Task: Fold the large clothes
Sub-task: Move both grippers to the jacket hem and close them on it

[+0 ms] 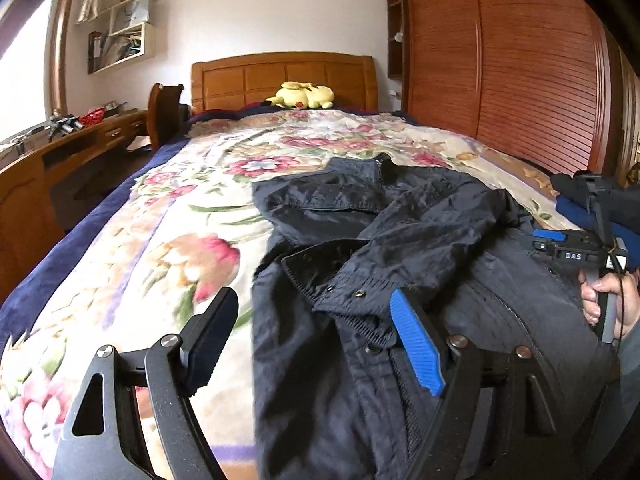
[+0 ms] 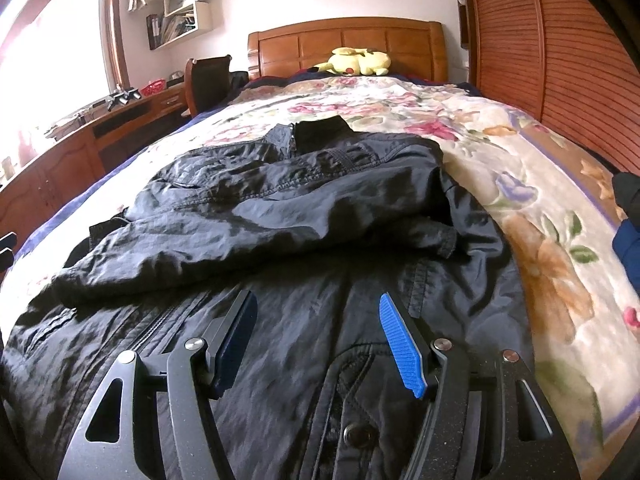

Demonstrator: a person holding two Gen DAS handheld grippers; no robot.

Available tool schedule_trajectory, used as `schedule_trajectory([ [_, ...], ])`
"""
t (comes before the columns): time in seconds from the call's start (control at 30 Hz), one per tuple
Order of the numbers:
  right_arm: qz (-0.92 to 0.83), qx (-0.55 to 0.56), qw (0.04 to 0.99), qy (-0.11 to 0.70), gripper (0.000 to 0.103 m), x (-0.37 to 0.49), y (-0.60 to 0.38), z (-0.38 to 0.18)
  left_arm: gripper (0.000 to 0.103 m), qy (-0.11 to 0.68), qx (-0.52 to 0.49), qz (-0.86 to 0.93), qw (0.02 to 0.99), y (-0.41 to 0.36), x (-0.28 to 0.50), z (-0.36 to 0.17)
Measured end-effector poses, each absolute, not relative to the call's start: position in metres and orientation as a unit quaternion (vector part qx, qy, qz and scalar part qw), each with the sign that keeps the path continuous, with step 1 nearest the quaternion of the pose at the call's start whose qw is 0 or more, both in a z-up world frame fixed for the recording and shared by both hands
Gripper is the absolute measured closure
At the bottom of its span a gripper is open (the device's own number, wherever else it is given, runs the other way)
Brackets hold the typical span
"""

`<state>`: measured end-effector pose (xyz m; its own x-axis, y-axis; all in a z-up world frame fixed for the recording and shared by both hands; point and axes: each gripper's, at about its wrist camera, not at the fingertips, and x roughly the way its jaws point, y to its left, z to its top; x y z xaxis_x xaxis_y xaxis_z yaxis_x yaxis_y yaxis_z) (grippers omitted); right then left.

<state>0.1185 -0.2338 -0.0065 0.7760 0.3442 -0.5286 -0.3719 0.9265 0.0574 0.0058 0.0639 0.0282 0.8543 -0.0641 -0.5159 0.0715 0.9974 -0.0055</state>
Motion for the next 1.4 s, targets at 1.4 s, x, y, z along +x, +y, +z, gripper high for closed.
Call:
schedule_trajectory([
  [1.4,0.124,-0.116,0.926,0.336,0.037,-0.042,-0.319,-0.011,0.044,0.324,0.006,-0.059,0.944,0.094,-0.105,-0.030],
])
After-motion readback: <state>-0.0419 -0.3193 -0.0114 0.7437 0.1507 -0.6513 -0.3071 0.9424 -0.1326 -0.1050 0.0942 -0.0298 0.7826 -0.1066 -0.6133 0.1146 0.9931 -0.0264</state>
